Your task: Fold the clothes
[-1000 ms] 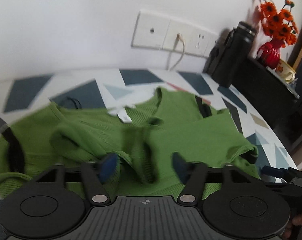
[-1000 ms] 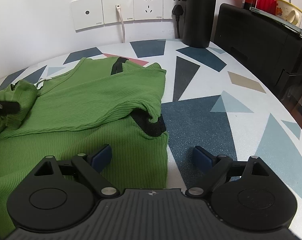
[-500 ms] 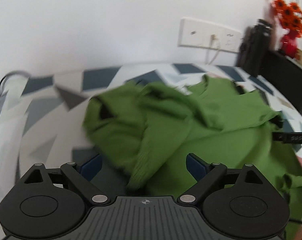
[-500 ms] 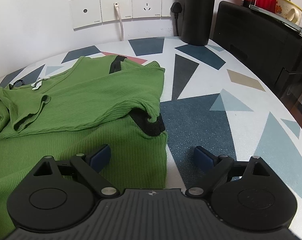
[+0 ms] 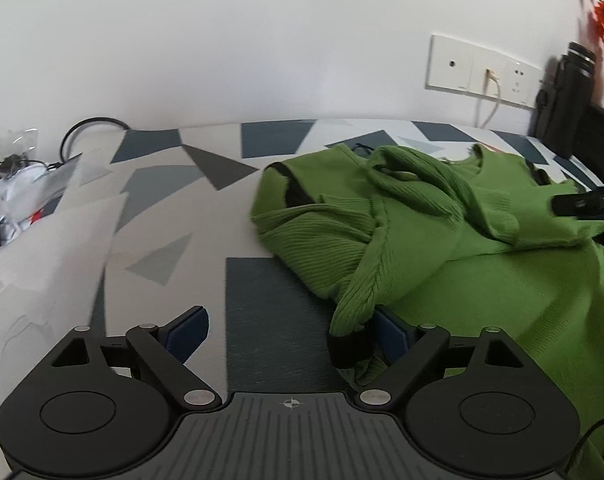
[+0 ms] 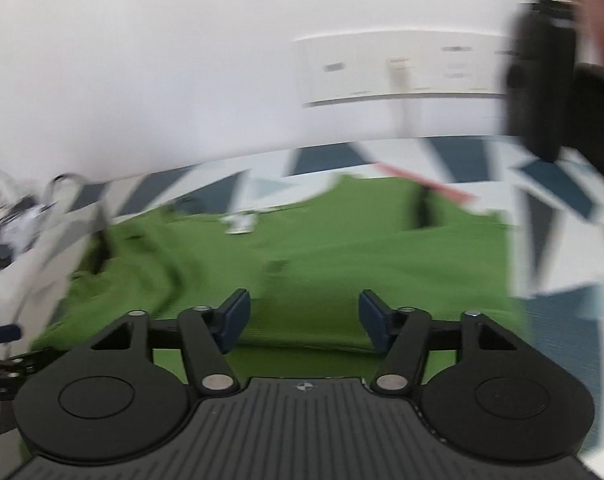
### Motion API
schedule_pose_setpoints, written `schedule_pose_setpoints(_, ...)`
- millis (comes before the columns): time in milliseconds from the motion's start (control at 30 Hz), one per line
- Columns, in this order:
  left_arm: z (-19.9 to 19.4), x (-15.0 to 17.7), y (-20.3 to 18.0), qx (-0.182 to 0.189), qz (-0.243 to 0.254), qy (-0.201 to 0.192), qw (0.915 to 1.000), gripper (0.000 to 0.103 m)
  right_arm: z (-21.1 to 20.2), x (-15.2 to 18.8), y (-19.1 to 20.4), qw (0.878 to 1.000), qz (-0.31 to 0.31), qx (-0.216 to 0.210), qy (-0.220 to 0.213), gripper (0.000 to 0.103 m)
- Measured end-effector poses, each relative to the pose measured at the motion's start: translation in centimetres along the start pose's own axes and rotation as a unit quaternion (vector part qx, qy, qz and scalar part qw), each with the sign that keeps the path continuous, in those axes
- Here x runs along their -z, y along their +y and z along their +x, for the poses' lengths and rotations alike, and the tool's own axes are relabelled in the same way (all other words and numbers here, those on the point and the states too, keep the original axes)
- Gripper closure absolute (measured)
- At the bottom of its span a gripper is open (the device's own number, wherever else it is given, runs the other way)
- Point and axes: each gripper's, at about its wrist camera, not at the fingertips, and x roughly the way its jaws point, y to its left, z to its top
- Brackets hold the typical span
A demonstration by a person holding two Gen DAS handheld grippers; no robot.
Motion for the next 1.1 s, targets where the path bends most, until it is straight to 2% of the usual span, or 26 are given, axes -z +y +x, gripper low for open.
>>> schedule_pose_setpoints(67,0.1,0.1,-0.1,-0.006,0.003,0.0,1.0,0.016,1.8,-0.1,1.4,1.0,-0.001,-0.013,0.023,0.049)
schedule_pose_setpoints(133,0.3,0.2,-0.2,-0.012,0.007,0.002,0.9999,0.016,3.3,-0.2,2.4,0.999,0.008,-0.023,0.045,0.057)
schedule_pose_setpoints(200,0.4,0.4,-0.2,-0.017,0.006,0.004,0.9998,0.016,4.2,-0.2,2.8,0.998,0.025,-0.029,0.055,0.058)
schedule_pose_setpoints(233,0.5,0.5,-0.2,-0.019,0.006,0.004,0.9998,0.016,4.3,-0.3,3.0,0.998,0.021,-0.028,0.055,0.062)
schedule_pose_setpoints(267,0.5,0.5,-0.1,-0.021,0.005,0.005,0.9998,0.016,4.5,-0.3,3.2,0.998,0.017,-0.027,0.055,0.068)
schedule_pose_setpoints(300,0.6,0.6,-0.1,-0.022,0.004,0.005,0.9997,0.016,4.6,-0.4,3.5,0.998,0.01,-0.025,0.057,0.087)
schedule_pose_setpoints(333,0.7,0.6,0.0,-0.025,0.002,0.006,0.9997,0.016,4.5,-0.6,3.6,0.998,0.0,-0.019,0.054,0.094)
schedule_pose_setpoints(467,0.9,0.5,0.2,-0.036,0.007,0.005,0.9993,0.016,2.9,-2.1,2.6,1.0,-0.019,0.021,0.009,0.098)
schedule_pose_setpoints(567,0.9,0.6,0.7,-0.04,0.004,0.005,0.9992,0.015,-0.8,-4.1,0.0,0.995,0.004,0.07,-0.071,0.098)
schedule_pose_setpoints(667,1.0,0.6,1.2,-0.037,-0.004,0.007,0.9993,0.014,-4.1,-5.0,-3.4,0.989,0.036,0.1,-0.1,0.098)
schedule_pose_setpoints(733,1.1,0.6,1.4,-0.032,-0.004,0.008,0.9994,0.013,-4.8,-4.3,-5.4,0.989,0.042,0.114,-0.081,0.098)
schedule_pose_setpoints(900,1.1,0.5,1.5,-0.027,0.012,0.007,0.9995,0.012,-5.0,0.0,-8.0,0.989,0.036,0.143,0.003,0.098)
schedule_pose_setpoints(1100,0.5,0.3,1.4,-0.001,0.024,0.018,0.9996,0.013,-6.5,3.8,-8.7,0.986,0.067,0.144,0.048,0.098)
